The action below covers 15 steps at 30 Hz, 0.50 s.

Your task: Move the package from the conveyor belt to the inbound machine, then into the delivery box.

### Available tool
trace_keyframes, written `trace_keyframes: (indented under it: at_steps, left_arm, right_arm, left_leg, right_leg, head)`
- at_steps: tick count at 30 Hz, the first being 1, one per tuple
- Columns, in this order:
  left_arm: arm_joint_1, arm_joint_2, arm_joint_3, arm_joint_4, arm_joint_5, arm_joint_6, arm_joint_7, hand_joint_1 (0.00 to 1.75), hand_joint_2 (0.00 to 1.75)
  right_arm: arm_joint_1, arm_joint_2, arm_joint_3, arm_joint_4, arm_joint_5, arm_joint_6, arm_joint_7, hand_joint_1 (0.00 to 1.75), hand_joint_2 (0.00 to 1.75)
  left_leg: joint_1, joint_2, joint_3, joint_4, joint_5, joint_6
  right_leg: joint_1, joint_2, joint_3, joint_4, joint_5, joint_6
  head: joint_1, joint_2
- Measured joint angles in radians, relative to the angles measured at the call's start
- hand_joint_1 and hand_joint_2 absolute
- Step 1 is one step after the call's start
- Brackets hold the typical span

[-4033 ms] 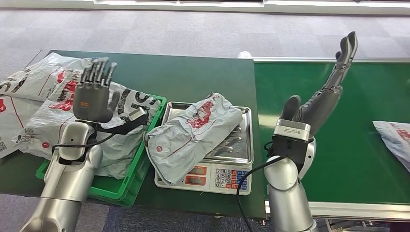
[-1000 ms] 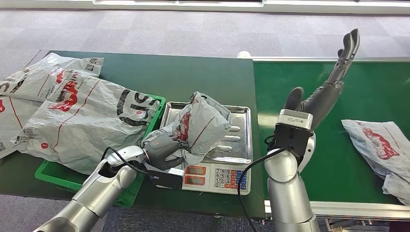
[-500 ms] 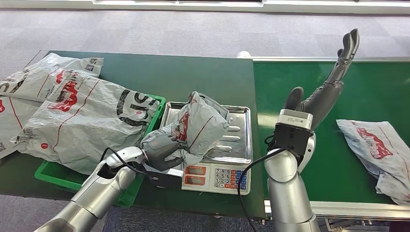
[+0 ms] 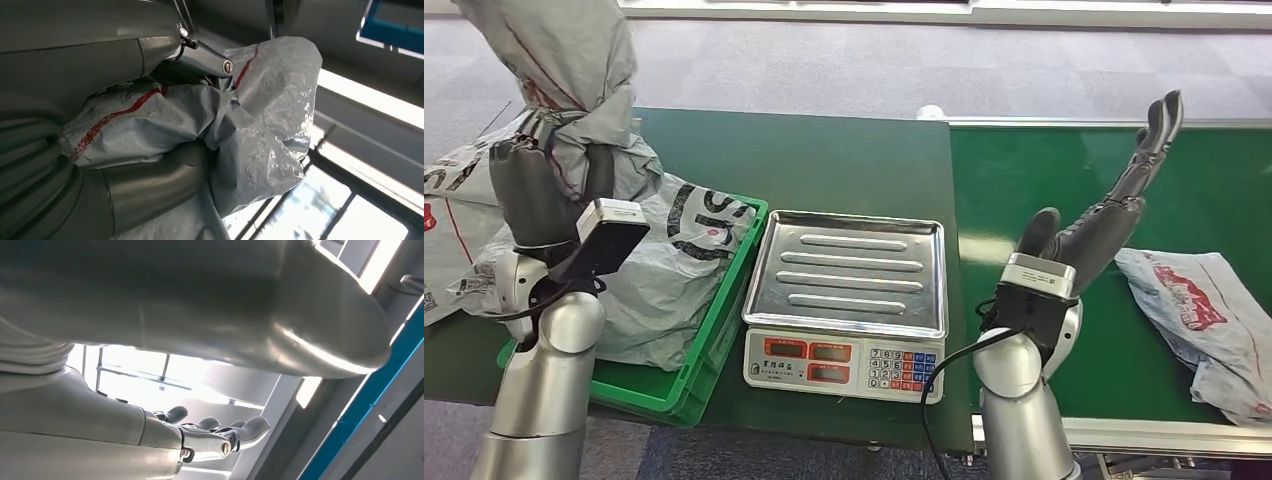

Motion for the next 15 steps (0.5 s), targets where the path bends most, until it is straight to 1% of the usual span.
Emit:
trace_keyframes:
  at_steps: [2, 4, 9, 10, 12, 13, 14, 15]
  left_arm:
    - [0.000, -0.006, 0.030, -0.003, -0.049, 0.046, 0.014, 1.75, 1.75]
    - [0.000, -0.011, 0.055, -0.001, -0.055, 0.075, 0.019, 1.75, 1.75]
    - [0.000, -0.023, 0.100, 0.001, -0.051, 0.095, 0.018, 1.75, 1.75]
    - [0.000, -0.024, 0.105, 0.000, -0.065, 0.096, 0.024, 1.64, 1.75]
    - [-0.001, -0.025, 0.110, 0.002, -0.157, 0.096, 0.059, 0.77, 1.75]
    - [-0.002, -0.025, 0.111, 0.006, -0.240, 0.089, 0.087, 0.34, 1.31]
    - [-0.006, -0.024, 0.110, 0.016, -0.344, 0.068, 0.122, 0.00, 0.87]
    - [-0.007, -0.024, 0.109, 0.020, -0.400, 0.057, 0.140, 0.00, 0.58]
  right_arm:
    - [0.000, 0.000, 0.000, 0.000, -0.002, 0.001, 0.001, 0.00, 0.00]
    - [-0.001, 0.001, 0.000, 0.000, -0.003, 0.003, 0.003, 0.00, 0.00]
    - [-0.004, 0.002, 0.000, 0.000, -0.005, 0.005, 0.003, 0.00, 0.00]
    - [-0.006, 0.002, 0.000, 0.000, -0.006, 0.006, 0.004, 0.00, 0.00]
    - [-0.011, 0.002, 0.000, 0.001, -0.008, 0.010, 0.004, 0.00, 0.00]
    - [-0.014, 0.002, 0.000, 0.001, -0.008, 0.013, 0.005, 0.00, 0.00]
    - [-0.017, 0.002, 0.000, 0.001, -0.009, 0.018, 0.006, 0.00, 0.00]
    - [-0.019, 0.002, 0.000, 0.001, -0.009, 0.021, 0.007, 0.00, 0.00]
  left_leg:
    - [0.000, -0.001, 0.000, 0.000, 0.000, 0.000]
    - [0.000, -0.001, 0.000, 0.000, 0.000, 0.000]
    - [0.000, -0.001, 0.000, 0.000, 0.000, 0.000]
    - [0.000, -0.001, 0.000, 0.000, 0.000, 0.000]
    - [0.000, -0.001, 0.000, 0.000, 0.000, 0.000]
    - [0.000, -0.001, 0.000, 0.000, 0.000, 0.000]
    - [0.000, -0.001, 0.000, 0.000, 0.000, 0.000]
    - [0.000, -0.001, 0.000, 0.000, 0.000, 0.000]
  right_leg:
    - [0.000, -0.001, 0.001, 0.000, 0.000, 0.000]
    - [0.000, 0.000, 0.001, 0.000, 0.000, 0.000]
    - [-0.001, 0.000, 0.001, 0.000, 0.001, 0.000]
    - [-0.001, 0.000, 0.001, 0.000, 0.001, 0.000]
    - [0.000, 0.000, 0.000, 0.000, 0.001, 0.000]
    - [0.000, 0.000, 0.000, 0.000, 0.001, 0.000]
    - [0.000, 0.000, 0.000, 0.000, 0.000, 0.000]
    - [0.000, 0.000, 0.000, 0.000, 0.000, 0.000]
  head:
    - [0.000, 0.000]
    - [0.000, 0.000]
    - [0.000, 0.000]
    - [0.000, 0.000]
    - [0.000, 0.000]
    - [0.000, 0.000]
    - [0.000, 0.000]
    - [0.000, 0.000]
